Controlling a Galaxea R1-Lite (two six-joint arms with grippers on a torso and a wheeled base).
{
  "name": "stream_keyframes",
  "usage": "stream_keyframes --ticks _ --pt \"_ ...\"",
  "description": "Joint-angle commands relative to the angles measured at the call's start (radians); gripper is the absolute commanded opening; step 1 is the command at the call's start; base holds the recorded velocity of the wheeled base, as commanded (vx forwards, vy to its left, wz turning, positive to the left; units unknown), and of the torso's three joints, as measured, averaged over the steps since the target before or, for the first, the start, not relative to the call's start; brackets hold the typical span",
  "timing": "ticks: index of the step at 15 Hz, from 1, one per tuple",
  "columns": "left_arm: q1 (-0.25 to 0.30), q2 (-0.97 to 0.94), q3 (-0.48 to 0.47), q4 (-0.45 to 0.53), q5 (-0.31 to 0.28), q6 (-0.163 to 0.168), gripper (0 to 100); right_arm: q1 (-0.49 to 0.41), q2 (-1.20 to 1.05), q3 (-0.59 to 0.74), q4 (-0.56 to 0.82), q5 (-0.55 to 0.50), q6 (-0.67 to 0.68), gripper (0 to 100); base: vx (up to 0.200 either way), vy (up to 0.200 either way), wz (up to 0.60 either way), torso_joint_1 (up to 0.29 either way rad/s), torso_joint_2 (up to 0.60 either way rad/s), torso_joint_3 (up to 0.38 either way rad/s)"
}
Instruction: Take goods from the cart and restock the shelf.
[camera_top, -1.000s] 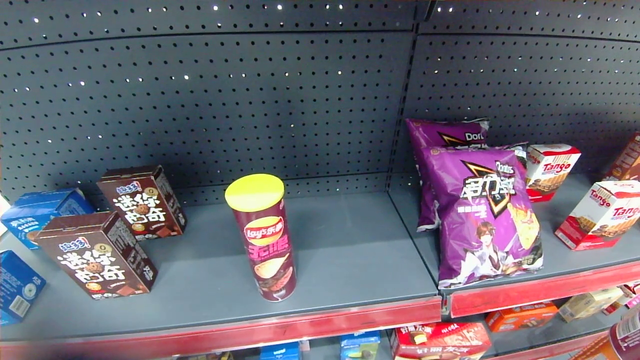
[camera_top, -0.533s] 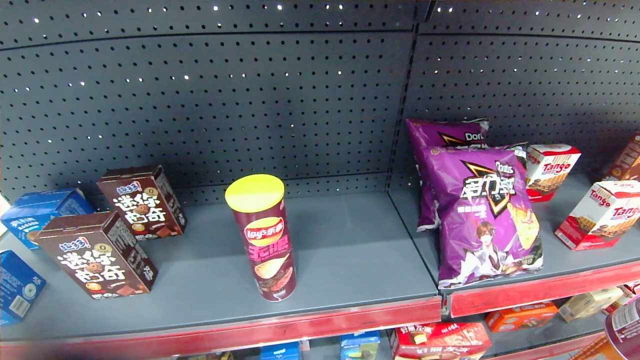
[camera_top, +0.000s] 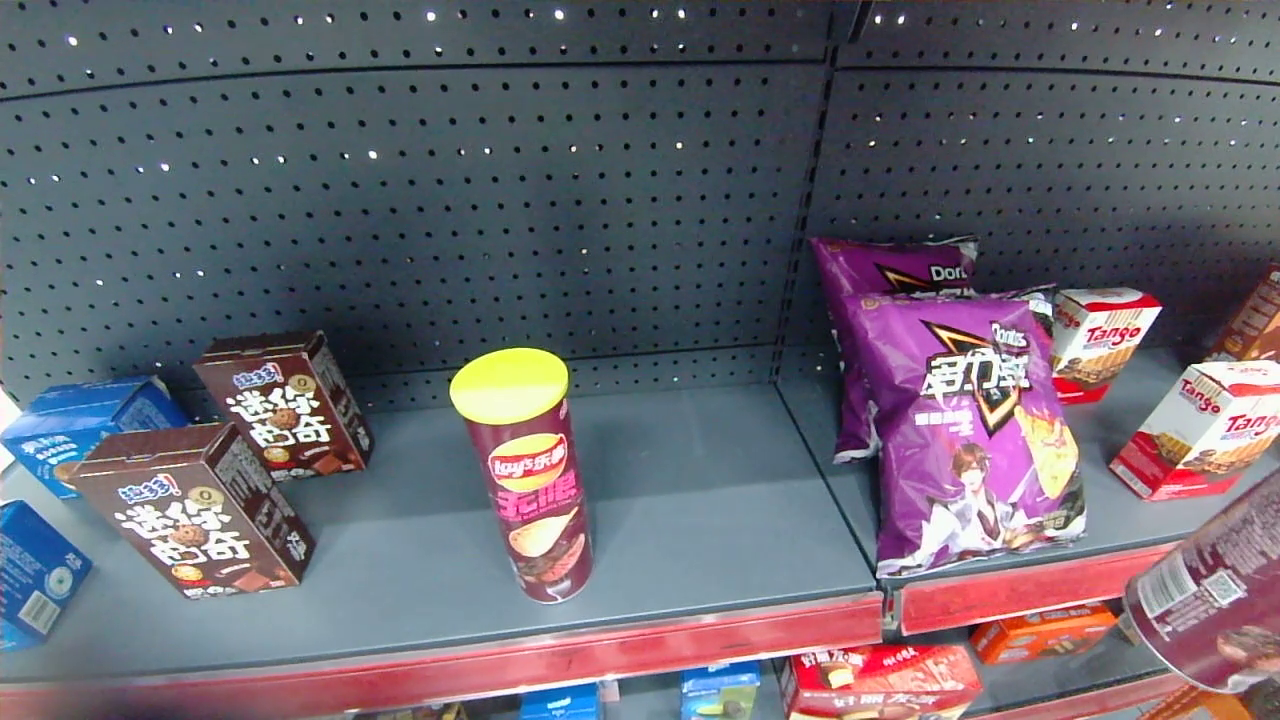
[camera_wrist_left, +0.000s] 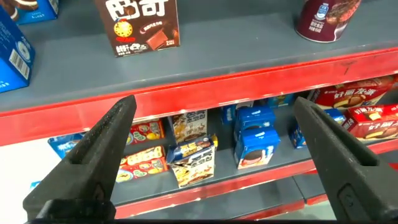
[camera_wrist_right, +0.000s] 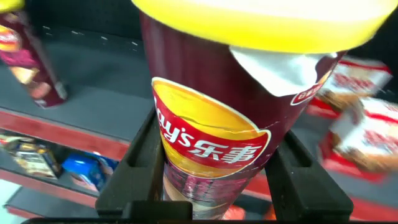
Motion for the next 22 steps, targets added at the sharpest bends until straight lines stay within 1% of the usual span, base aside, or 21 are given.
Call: stream_keyframes --ticks 1,2,3,4,5,6,7,10,13,16,17,20,22 --pt "0.0 0.005 0.0 0.0 0.001 0.0 100 0.077 0.196 -0.045 -0.1 -0.006 0.005 0 0.0 0.0 0.0 0.0 0.0 0.0" --pt "0.0 0.005 0.0 0.0 0.001 0.0 100 0.077 0.196 -0.045 -0.1 -0.006 0.005 0 0.0 0.0 0.0 0.0 0.0 0.0" --pt "0.0 0.005 0.0 0.0 0.001 0.0 100 0.114 0.359 -0.084 -0.221 -0.006 0.05 0 0.0 0.0 0.0 0.0 0.0 0.0" --pt "0.0 0.005 0.0 0.0 0.001 0.0 100 0.128 0.429 -0.099 -0.296 -0.009 0.066 0 0.0 0.0 0.0 0.0 0.0 0.0" --pt "0.0 0.005 0.0 0.0 0.001 0.0 100 0.131 0.509 -0.104 -0.37 -0.038 0.063 0 0.0 0.0 0.0 0.0 0.0 0.0" --pt "0.0 0.005 0.0 0.0 0.001 0.0 100 0.149 0.543 -0.104 -0.387 -0.055 0.065 0 0.0 0.0 0.0 0.0 0.0 0.0" --pt "0.0 0.005 0.0 0.0 0.001 0.0 100 0.172 0.549 -0.102 -0.384 -0.056 0.07 0 0.0 0.0 0.0 0.0 0.0 0.0" --pt "0.0 0.005 0.0 0.0 0.001 0.0 100 0.157 0.57 -0.102 -0.382 -0.044 0.068 0 0.0 0.0 0.0 0.0 0.0 0.0" --pt "0.0 0.005 0.0 0.0 0.001 0.0 100 0.128 0.577 -0.107 -0.384 0.002 0.066 0 0.0 0.0 0.6 0.001 0.0 0.001" --pt "0.0 0.005 0.0 0.0 0.001 0.0 100 0.111 0.575 -0.091 -0.387 0.002 0.065 0 0.0 0.0 0.6 0.007 0.0 -0.001" --pt "0.0 0.005 0.0 0.0 0.001 0.0 100 0.1 0.573 -0.085 -0.39 0.002 0.065 0 0.0 0.0 0.0 0.0 0.0 0.0" --pt "0.0 0.005 0.0 0.0 0.001 0.0 100 0.106 0.577 -0.091 -0.391 0.002 0.066 0 0.0 0.0 0.0 0.0 0.0 0.0" --pt "0.0 0.005 0.0 0.0 0.001 0.0 100 0.108 0.584 -0.094 -0.393 0.036 0.074 0 0.0 0.0 0.0 0.0 0.0 0.0"
